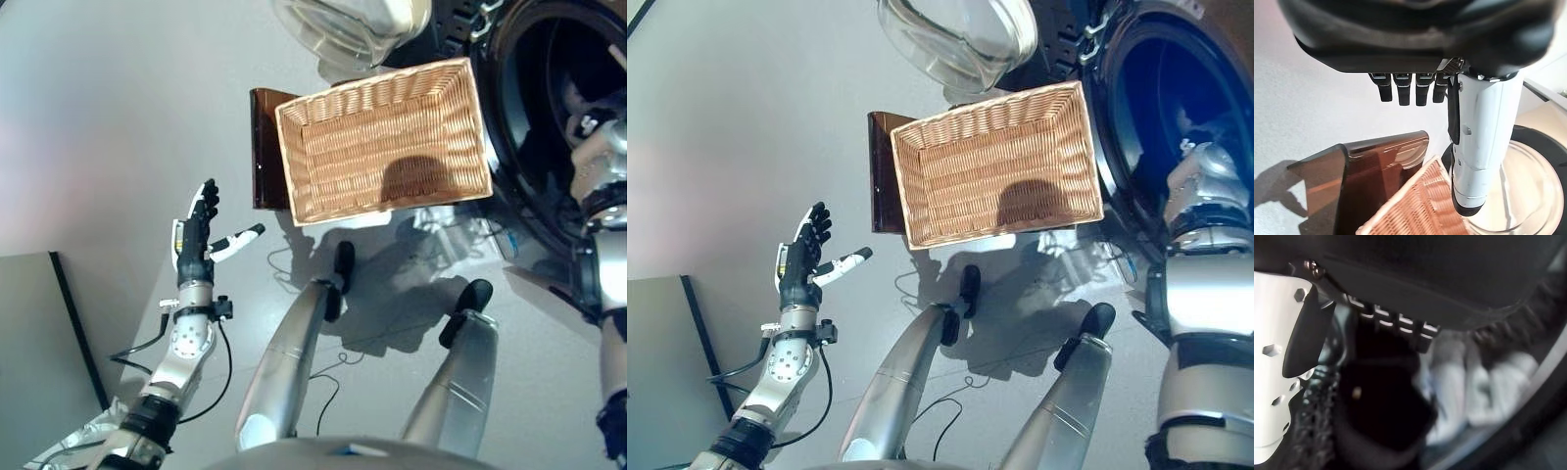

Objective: Pick up the clothes and place them into the washing machine

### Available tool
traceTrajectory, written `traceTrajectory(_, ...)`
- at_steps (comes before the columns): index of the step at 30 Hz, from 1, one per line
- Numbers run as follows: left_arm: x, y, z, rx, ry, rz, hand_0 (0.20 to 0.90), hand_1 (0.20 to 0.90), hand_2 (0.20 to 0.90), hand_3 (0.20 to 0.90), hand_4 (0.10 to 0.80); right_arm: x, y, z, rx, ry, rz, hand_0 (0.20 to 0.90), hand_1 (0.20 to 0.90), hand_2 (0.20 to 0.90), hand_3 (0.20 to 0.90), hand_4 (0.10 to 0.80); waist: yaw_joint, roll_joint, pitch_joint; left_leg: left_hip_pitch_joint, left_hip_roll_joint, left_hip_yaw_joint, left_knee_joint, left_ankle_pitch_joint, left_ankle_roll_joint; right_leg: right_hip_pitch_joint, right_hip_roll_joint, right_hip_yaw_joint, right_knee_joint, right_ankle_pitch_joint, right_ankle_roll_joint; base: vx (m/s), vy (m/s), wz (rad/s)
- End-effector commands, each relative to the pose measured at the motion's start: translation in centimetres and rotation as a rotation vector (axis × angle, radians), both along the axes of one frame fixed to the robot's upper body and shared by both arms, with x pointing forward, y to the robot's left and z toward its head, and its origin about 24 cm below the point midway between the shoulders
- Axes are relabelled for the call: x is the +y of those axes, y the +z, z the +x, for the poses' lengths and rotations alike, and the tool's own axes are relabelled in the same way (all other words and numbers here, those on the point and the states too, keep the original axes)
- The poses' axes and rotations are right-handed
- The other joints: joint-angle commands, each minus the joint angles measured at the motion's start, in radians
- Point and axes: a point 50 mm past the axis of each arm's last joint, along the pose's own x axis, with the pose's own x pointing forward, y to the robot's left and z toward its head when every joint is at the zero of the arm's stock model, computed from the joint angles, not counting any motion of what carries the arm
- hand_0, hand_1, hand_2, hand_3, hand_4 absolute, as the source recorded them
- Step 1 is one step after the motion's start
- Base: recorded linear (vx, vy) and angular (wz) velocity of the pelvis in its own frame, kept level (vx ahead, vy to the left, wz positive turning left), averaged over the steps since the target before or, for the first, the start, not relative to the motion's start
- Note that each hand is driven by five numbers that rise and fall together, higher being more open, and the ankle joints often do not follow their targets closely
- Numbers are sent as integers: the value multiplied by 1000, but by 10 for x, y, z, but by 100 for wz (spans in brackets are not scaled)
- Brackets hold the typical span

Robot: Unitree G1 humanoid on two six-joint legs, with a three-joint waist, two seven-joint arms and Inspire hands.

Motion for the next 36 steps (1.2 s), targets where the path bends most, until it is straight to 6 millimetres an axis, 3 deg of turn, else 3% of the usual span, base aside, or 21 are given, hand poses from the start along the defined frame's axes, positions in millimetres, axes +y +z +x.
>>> traceTrajectory(1,27,19,1,-119,95,-5,900,900,900,900,800,20,20,7,-122,79,-160,900,900,900,900,800,32,-22,-84,74,29,-7,-74,-58,-105,123,55,-36,-36,-36,-107,-13,-56,-20)
traceTrajectory(13,32,10,7,-69,113,5,900,900,900,900,800,107,-35,35,-114,338,-40,900,900,900,900,800,26,-79,-42,155,33,-29,-131,-27,-106,231,82,-93,-100,-17,-106,-17,-29,-3)
traceTrajectory(14,32,10,7,-68,113,5,900,900,900,900,800,107,-35,35,-114,338,-40,900,900,900,900,800,25,-80,-42,155,33,-29,-131,-27,-106,232,82,-94,-100,-17,-106,-21,-37,1)
traceTrajectory(21,32,0,7,-21,127,3,900,900,900,900,800,144,-85,29,-119,407,120,900,900,900,900,800,16,-117,-35,219,39,-42,-188,0,-108,305,101,-130,-155,-4,-106,-4,-19,4)
traceTrajectory(23,33,-2,7,-9,133,7,900,900,900,900,800,155,-106,23,-93,432,157,900,900,900,900,800,9,-128,-36,245,41,-45,-204,6,-109,338,104,-140,-175,1,-104,-14,-19,-8)
traceTrajectory(24,33,-5,7,5,136,6,900,900,900,900,800,162,-117,19,-81,449,174,900,900,900,900,800,5,-129,-31,254,44,-44,-224,42,-103,349,104,-152,-192,30,-110,-40,-6,-6)
traceTrajectory(27,30,-21,5,79,139,4,900,900,900,900,800,181,-171,-6,11,510,233,900,900,900,900,800,-15,-155,-42,338,48,-50,-277,56,-103,446,113,-177,-251,42,-105,71,-40,1)
traceTrajectory(28,30,-21,5,81,139,4,900,900,900,900,800,181,-172,-6,12,510,233,900,900,900,900,800,-16,-154,-40,343,48,-51,-279,57,-104,452,113,-179,-254,42,-105,73,-30,4)
traceTrajectory(33,33,-62,-11,275,168,5,900,900,900,900,800,183,-227,-46,162,581,219,900,900,900,900,800,-52,-188,-65,480,61,-49,-358,71,-104,592,120,-201,-350,67,-91,97,-30,-9)
traceTrajectory(36,39,-86,-25,405,175,22,900,900,900,900,800,169,-254,-72,270,592,168,900,900,900,900,800,-86,-200,-91,565,73,-43,-425,92,-107,665,145,-191,-426,93,-86,78,-36,-12)
